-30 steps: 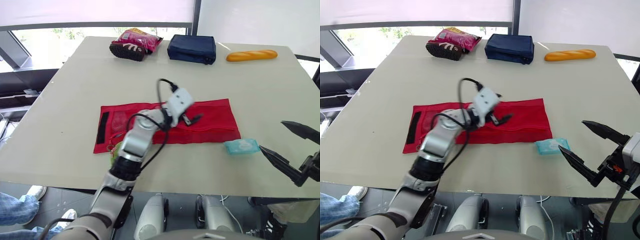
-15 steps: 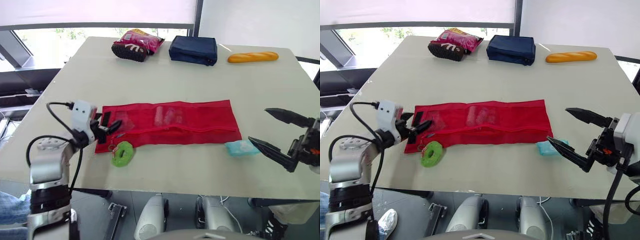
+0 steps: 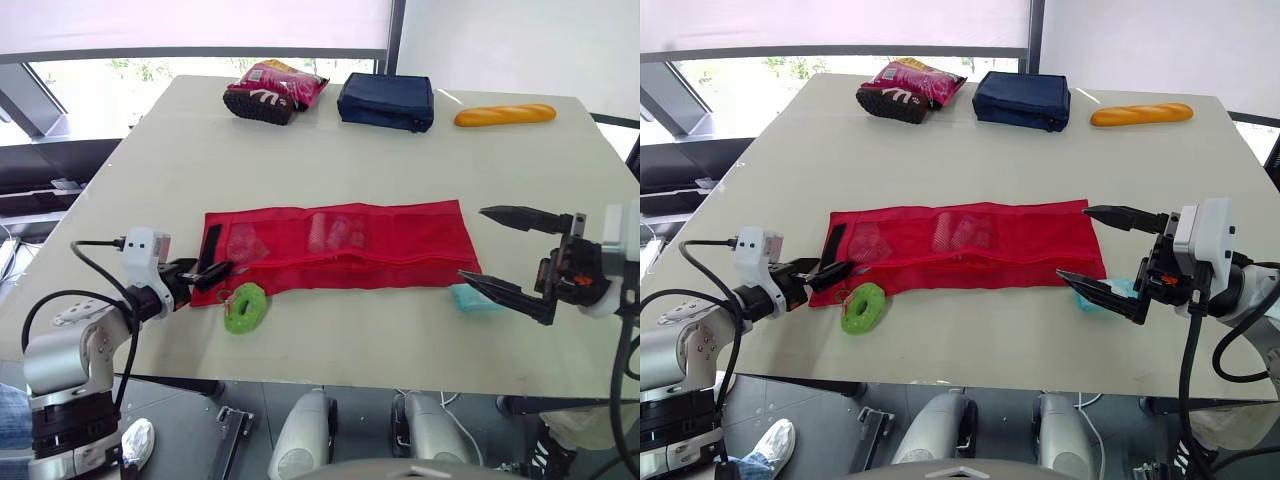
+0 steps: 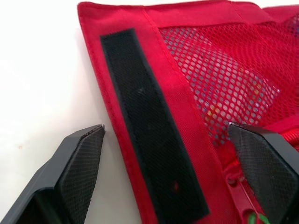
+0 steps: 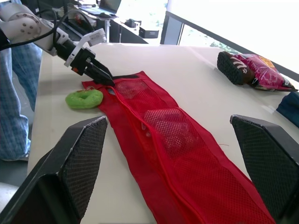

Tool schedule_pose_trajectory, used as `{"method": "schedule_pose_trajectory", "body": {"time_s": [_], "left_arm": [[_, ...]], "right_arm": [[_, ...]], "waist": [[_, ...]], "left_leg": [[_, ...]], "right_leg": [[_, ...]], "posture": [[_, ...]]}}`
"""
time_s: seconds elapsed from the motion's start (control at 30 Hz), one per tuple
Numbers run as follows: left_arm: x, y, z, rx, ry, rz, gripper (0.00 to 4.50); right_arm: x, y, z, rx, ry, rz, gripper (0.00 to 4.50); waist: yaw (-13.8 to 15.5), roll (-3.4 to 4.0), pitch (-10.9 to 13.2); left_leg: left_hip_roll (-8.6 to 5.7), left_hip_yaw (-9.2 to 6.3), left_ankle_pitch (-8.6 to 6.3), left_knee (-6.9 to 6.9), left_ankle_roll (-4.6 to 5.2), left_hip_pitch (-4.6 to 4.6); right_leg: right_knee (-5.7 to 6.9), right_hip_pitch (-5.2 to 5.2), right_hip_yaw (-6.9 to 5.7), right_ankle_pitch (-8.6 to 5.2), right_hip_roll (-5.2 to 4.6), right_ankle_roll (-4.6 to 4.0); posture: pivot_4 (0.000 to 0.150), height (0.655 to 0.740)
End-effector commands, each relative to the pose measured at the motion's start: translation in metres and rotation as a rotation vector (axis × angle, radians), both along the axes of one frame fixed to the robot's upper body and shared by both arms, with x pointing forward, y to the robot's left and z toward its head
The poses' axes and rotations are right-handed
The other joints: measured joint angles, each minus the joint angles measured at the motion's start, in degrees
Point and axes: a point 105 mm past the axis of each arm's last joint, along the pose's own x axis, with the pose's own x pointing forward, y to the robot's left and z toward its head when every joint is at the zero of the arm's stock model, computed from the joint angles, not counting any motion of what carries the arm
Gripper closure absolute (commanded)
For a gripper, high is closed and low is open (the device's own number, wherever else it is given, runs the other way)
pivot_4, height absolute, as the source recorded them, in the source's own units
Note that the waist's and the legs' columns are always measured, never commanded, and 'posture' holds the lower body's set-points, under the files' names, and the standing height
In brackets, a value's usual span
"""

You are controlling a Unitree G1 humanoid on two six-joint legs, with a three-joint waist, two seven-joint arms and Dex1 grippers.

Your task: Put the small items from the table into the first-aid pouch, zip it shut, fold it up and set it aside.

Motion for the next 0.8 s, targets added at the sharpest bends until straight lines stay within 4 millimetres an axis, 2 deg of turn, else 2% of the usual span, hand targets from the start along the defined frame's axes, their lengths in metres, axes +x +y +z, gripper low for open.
{"method": "schedule_pose_trajectory", "body": {"time_s": [0.03,0.07,0.1,0.17,0.2,0.23,0.3,0.33,0.53,0.7,0.77,0.8], "left_arm": [[-0.003,-0.001,-0.017,-0.006,0.066,-0.004,1.06],[0.001,0.000,-0.015,0.008,0.057,-0.008,1.76],[0.003,0.001,-0.015,0.019,0.056,-0.010,2.02],[0.009,0.010,-0.015,0.068,0.061,0.002,2.93],[0.013,0.013,-0.014,0.084,0.059,0.001,3.12],[0.017,0.016,-0.012,0.102,0.053,-0.006,3.65],[0.026,0.019,-0.007,0.144,0.034,-0.036,4.08],[0.035,0.021,-0.004,0.169,0.018,-0.052,4.47],[0.067,0.018,0.001,0.282,-0.013,-0.181,4.47],[0.070,0.026,0.000,0.308,0.001,-0.201,4.47],[0.065,0.029,0.005,0.254,0.014,-0.204,3.77],[0.063,0.030,0.008,0.236,0.018,-0.212,3.68]], "right_arm": [[-0.004,0.002,0.006,-0.008,-0.039,0.016,0.00],[-0.004,0.002,0.006,-0.007,-0.041,0.014,0.00],[-0.004,0.002,0.006,-0.007,-0.042,0.012,0.00],[-0.004,0.003,0.007,-0.004,-0.046,0.009,0.00],[-0.004,0.003,0.007,-0.003,-0.049,0.008,0.00],[-0.004,0.003,0.007,-0.002,-0.049,0.007,0.00],[-0.004,0.004,0.007,0.000,-0.050,0.006,0.00],[-0.004,0.004,0.007,0.001,-0.050,0.004,0.00],[-0.005,0.004,0.007,0.007,-0.057,-0.015,0.00],[-0.008,0.002,0.005,0.010,-0.058,-0.043,0.00],[-0.010,0.001,0.004,0.015,-0.056,-0.061,0.00],[-0.011,0.000,0.004,0.018,-0.056,-0.068,0.00]], "waist": [[0.00,0.04,-0.02],[0.03,0.04,-0.03],[0.09,0.04,-0.03],[0.16,0.06,-0.03],[0.15,0.07,-0.04],[0.23,0.07,-0.04],[0.24,0.08,-0.05],[0.30,0.09,-0.05],[0.71,0.13,-0.08],[0.74,0.13,-0.08],[0.65,0.13,-0.08],[0.49,0.11,-0.07]], "left_leg": [[0.00,0.01,0.00,-0.01,0.00,0.01],[0.00,0.01,0.00,-0.01,0.00,0.01],[0.00,0.01,0.00,-0.01,0.00,0.01],[-0.01,0.01,0.00,-0.01,0.00,0.01],[-0.01,0.02,0.00,-0.01,0.00,0.01],[-0.01,0.03,0.00,-0.01,0.00,0.01],[-0.01,-0.01,0.00,-0.01,0.00,0.01],[-0.01,0.00,0.00,-0.01,0.00,0.02],[-0.03,-0.02,0.01,-0.01,0.00,0.02],[-0.04,0.03,0.00,-0.02,0.00,-0.01],[-0.02,0.01,0.00,-0.02,0.00,-0.01],[-0.01,0.02,0.00,-0.02,0.00,-0.01]], "right_leg": [[0.00,0.00,0.01,-0.01,0.00,0.01],[0.00,0.00,0.01,-0.01,0.00,0.01],[0.00,0.00,0.00,-0.01,0.00,0.02],[0.00,0.00,-0.01,-0.02,0.00,0.02],[-0.01,0.00,0.00,-0.02,0.00,0.01],[0.00,0.00,0.00,-0.02,0.00,0.01],[0.00,0.00,-0.03,-0.02,0.01,0.01],[0.02,0.00,-0.03,-0.02,0.01,0.01],[0.04,0.00,-0.09,-0.03,0.02,0.03],[0.02,0.00,-0.06,0.00,0.00,0.00],[0.02,0.00,-0.07,-0.01,0.01,0.02],[0.02,0.00,-0.07,-0.01,0.01,0.03]], "posture": [[0.150,0.7164],[0.150,0.7164],[0.150,0.7164],[0.150,0.7164],[0.150,0.7164],[0.150,0.7164],[0.150,0.7164],[0.150,0.7164],[0.150,0.7164],[0.150,0.7164],[0.150,0.7164],[0.150,0.7164]]}}
